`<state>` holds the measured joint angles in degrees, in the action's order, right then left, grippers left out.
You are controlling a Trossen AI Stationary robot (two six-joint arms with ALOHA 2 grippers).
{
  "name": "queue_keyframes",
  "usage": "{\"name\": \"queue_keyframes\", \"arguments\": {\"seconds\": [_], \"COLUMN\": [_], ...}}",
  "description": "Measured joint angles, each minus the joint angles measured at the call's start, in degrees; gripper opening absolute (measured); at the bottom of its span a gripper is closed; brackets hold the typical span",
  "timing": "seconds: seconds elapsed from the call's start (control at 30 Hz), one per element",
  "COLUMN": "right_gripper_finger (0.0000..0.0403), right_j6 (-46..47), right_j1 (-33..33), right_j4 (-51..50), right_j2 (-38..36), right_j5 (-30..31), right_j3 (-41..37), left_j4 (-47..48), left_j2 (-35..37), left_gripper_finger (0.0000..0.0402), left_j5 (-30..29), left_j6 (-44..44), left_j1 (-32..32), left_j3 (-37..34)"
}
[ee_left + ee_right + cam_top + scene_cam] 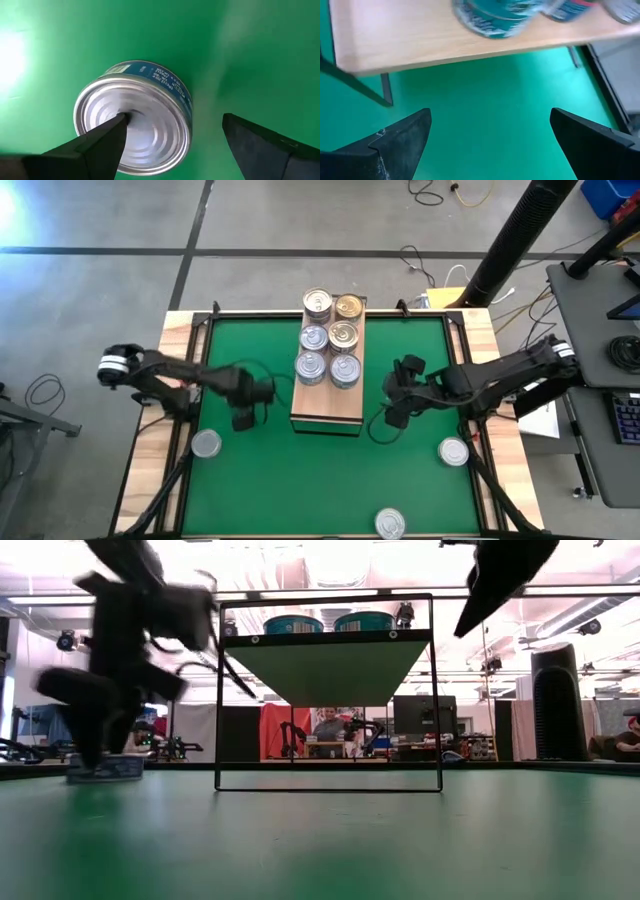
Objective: Stack canned seafood by type on shelf
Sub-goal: Put the blue tuna can on the shelf
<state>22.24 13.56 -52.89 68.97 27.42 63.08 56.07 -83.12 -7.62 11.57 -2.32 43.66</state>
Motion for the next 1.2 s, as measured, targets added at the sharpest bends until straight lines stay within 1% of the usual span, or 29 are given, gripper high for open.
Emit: {"name": "queue_keyframes", "arguments": {"seconds": [0.07, 0.17, 0.23, 0.3, 0.37, 0.43, 0.53, 0.6, 0.67, 0.73, 0.8, 0.9, 0.97, 1.0, 1.1, 1.2], "right_gripper_finger": [0.0400, 0.0400, 0.0400, 0.0400, 0.0400, 0.0400, 0.0400, 0.0400, 0.0400, 0.0400, 0.0400, 0.0400, 0.0400, 0.0400, 0.0400, 0.0400], "right_j6": [5.1, 11.1, 14.5, 16.3, 16.0, 13.4, 8.4, 6.1, 4.7, 4.1, 3.2, -2.0, -4.2, -5.2, -6.4, -5.8], "right_j1": [2.5, 7.9, 11.9, 15.7, 19.2, 22.4, 26.2, 27.9, 28.8, 29.5, 29.9, 30.6, 30.8, 30.8, 30.3, 28.7], "right_j4": [-2.0, -1.5, 1.4, 6.8, 13.4, 19.9, 29.2, 35.0, 38.7, 39.9, 40.0, 41.3, 44.0, 45.2, 47.5, 47.9], "right_j2": [0.0, 0.4, 0.9, 1.7, 3.0, 4.8, 8.2, 10.4, 12.7, 15.4, 18.1, 23.7, 28.6, 31.2, 38.5, 43.5], "right_j5": [1.7, 1.7, 1.7, 1.7, 1.7, 1.6, 1.5, 1.5, 1.6, 1.6, 1.6, 3.2, 6.3, 6.9, 7.5, 8.9], "right_j3": [1.3, 2.3, 2.5, 2.5, 2.4, 2.4, 2.3, 2.3, 2.8, 4.4, 6.4, 8.8, 10.1, 11.0, 14.8, 19.0], "left_j4": [-1.2, -5.5, -9.6, -15.2, -21.1, -29.0, -39.2, -45.7, -47.4, -44.4, -38.2, -25.3, -15.7, -11.5, -0.7, 4.6], "left_j2": [1.4, 2.3, 2.3, 1.8, 0.7, -0.9, -5.2, -9.3, -13.6, -17.4, -20.7, -24.7, -27.3, -28.6, -31.8, -34.6], "left_gripper_finger": [0.0310, 0.0310, 0.0310, 0.0310, 0.0310, 0.0310, 0.0310, 0.0310, 0.0310, 0.0310, 0.0310, 0.0310, 0.0310, 0.0310, 0.0310, 0.0310], "left_j5": [0.4, 0.4, -0.4, -0.8, -1.7, -2.7, -7.2, -9.4, -10.3, -10.8, -12.3, -16.9, -19.7, -21.0, -22.0, -19.9], "left_j6": [5.0, 11.9, 16.0, 20.3, 24.1, 27.3, 31.0, 31.9, 31.9, 31.6, 31.4, 32.8, 36.4, 38.7, 46.2, 53.0], "left_j1": [6.1, 15.1, 20.8, 25.7, 30.3, 34.4, 39.1, 41.4, 43.3, 45.5, 47.9, 51.8, 54.2, 55.4, 58.1, 59.4], "left_j3": [-0.1, -0.2, -0.2, -0.2, -0.1, 0.0, 0.8, 2.9, 7.2, 13.1, 19.9, 30.3, 35.9, 38.4, 43.3, 44.7]}}
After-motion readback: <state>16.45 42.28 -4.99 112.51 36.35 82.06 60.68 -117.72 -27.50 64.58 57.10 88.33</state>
